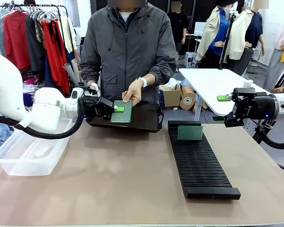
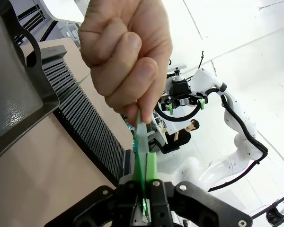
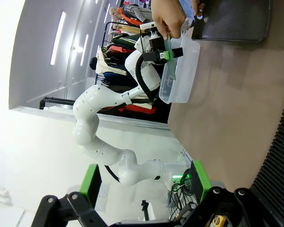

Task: Sort PCBs into racks and boxes based on the side picked up.
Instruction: Pick up the Blank PCB handed by the Human, then if the short side of the Blank PCB is picked up, insert it into the PCB Rack ; if the long side is picked up, place it in the Organizing box.

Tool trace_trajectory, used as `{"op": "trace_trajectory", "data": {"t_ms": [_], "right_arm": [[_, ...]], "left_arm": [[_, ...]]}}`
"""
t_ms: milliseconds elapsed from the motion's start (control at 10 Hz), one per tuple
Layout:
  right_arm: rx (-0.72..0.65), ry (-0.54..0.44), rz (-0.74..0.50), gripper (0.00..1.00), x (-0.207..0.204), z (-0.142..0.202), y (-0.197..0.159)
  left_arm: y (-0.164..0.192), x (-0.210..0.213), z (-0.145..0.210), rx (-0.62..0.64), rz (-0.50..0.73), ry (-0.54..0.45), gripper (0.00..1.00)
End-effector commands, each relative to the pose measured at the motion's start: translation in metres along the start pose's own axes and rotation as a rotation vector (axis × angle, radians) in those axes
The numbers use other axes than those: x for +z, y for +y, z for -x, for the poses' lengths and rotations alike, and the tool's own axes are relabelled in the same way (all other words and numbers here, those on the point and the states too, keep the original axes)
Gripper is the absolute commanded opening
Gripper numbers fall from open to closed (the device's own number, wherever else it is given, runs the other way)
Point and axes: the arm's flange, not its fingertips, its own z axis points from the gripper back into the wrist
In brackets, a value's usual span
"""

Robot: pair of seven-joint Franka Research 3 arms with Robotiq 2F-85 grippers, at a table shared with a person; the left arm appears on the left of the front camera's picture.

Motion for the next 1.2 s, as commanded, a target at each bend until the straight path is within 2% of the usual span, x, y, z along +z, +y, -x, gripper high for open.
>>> {"op": "trace_trajectory", "data": {"t_ms": [0,1100], "right_arm": [[0.003,0.001,-0.007,1.00,0.0002,-0.0003,0.0023],[0.003,0.001,-0.007,1.00,0.0002,-0.0003,0.0023]], "left_arm": [[-0.0016,-0.0003,-0.0004,-0.005,0.004,0.002,0.00],[-0.0016,-0.0003,-0.0004,-0.005,0.004,0.002,0.00]]}}
